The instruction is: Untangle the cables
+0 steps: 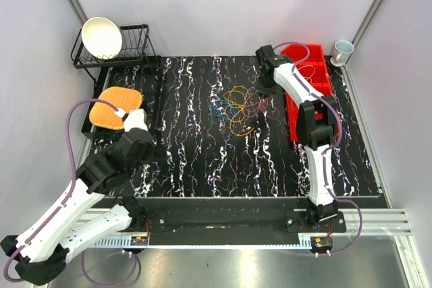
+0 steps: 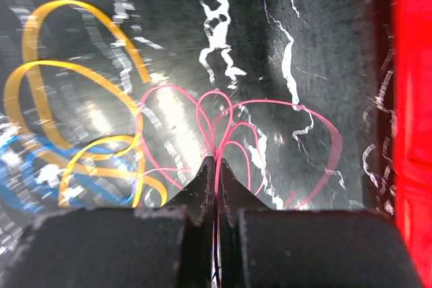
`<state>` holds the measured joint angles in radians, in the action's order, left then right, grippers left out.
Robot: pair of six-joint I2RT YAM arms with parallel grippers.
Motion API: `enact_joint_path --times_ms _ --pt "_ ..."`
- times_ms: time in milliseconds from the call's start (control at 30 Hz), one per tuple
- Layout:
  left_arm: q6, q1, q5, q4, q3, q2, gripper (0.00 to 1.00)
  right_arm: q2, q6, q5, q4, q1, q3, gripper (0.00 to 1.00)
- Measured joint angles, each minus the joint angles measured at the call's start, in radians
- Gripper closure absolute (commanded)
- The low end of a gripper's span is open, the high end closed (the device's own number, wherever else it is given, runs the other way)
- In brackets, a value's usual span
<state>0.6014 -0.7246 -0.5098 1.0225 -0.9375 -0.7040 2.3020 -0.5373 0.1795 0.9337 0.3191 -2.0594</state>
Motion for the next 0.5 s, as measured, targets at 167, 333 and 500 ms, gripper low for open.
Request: enact_joint_path --times_ms 167,333,500 --pt "0.0 0.0 0.0 0.0 0.0 -0.003 0.08 -0.079 0.008 -0.009 0.018 0.001 -0.029 1.0" --pt "0.001 0.0 0.0 0.0 0.0 -0.005 0.08 -0.109 0.018 -0.018 0.042 0.001 -0.099 1.0" --pt "0.002 0.0 0.0 0.0 0.0 -0.008 0.09 -0.109 0.026 -0.04 0.061 -0.002 -0.19 1.0"
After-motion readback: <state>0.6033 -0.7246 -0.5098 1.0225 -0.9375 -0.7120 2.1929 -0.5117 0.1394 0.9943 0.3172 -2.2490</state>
